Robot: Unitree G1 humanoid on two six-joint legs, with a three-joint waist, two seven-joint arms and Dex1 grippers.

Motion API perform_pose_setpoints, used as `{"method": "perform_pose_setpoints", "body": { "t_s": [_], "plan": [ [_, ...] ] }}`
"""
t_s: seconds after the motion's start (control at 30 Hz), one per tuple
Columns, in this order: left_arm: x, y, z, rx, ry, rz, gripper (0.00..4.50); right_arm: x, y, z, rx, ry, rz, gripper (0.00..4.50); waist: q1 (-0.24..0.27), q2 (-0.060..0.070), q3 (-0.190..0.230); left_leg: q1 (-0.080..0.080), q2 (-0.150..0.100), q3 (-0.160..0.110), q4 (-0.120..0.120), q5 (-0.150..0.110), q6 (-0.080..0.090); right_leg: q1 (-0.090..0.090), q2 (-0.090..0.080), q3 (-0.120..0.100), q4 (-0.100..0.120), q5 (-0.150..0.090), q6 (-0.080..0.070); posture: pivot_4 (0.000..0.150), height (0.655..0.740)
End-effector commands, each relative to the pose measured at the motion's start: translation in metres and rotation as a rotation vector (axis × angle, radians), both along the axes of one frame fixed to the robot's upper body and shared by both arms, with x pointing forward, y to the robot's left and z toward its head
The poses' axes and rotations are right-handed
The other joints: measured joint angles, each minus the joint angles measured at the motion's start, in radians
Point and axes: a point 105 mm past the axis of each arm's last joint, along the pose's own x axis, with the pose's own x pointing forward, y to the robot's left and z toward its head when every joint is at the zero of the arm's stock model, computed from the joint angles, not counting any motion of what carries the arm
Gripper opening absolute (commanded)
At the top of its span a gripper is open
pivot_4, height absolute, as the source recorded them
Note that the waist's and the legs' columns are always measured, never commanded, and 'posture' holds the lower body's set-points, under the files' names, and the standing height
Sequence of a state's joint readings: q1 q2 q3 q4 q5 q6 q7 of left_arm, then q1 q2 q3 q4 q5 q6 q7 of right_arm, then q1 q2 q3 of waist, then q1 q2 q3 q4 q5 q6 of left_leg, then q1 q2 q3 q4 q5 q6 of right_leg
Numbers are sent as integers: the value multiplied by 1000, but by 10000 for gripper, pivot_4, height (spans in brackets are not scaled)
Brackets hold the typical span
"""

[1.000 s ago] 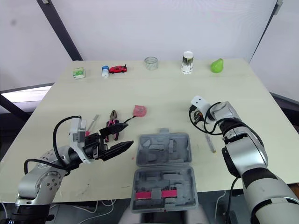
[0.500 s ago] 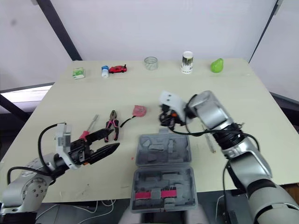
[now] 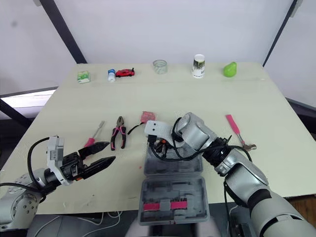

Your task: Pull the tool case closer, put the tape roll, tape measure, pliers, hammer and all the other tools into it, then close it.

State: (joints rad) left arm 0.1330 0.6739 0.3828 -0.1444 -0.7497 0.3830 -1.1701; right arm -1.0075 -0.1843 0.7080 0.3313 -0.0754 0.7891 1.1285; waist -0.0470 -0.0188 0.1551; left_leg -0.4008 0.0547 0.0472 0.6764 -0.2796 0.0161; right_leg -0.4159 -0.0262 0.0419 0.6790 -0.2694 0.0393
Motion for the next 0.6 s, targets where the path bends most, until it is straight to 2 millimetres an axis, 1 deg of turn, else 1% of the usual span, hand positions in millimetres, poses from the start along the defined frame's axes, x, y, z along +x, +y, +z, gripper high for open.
{"method": "perform_pose_setpoints", "body": {
  "t_s": [0.03, 0.17, 0.33, 0.6],
  "plan": [
    [-2, -2, 10, 21, -43, -19, 45000, 1, 14, 10, 4, -55, 62, 507, 1, 0, 0, 0, 0, -1, 0, 0, 0, 0, 0, 0, 0, 0, 0, 1500, 7400],
    [-3, -1, 9, 52, -37, -42, 45000, 2, 16, 7, -19, -59, 79, 507, 4, 0, 0, 0, 0, 0, 0, 0, 0, 0, 0, 0, 0, 0, -1, 1500, 7400],
    [-1, 2, 8, 80, -37, -48, 45000, 1, 22, 8, -36, -63, 110, 507, 5, 0, 0, 0, 0, 0, 0, 0, 0, 0, -3, -1, -1, 0, 0, 1500, 7400],
    [0, 2, 8, 84, -41, -54, 45000, 0, 26, 4, -63, -62, 137, 507, 3, 0, 0, 0, 0, -1, -1, 0, 0, 0, -1, -1, -1, 0, -1, 1500, 7400]
  ]
}}
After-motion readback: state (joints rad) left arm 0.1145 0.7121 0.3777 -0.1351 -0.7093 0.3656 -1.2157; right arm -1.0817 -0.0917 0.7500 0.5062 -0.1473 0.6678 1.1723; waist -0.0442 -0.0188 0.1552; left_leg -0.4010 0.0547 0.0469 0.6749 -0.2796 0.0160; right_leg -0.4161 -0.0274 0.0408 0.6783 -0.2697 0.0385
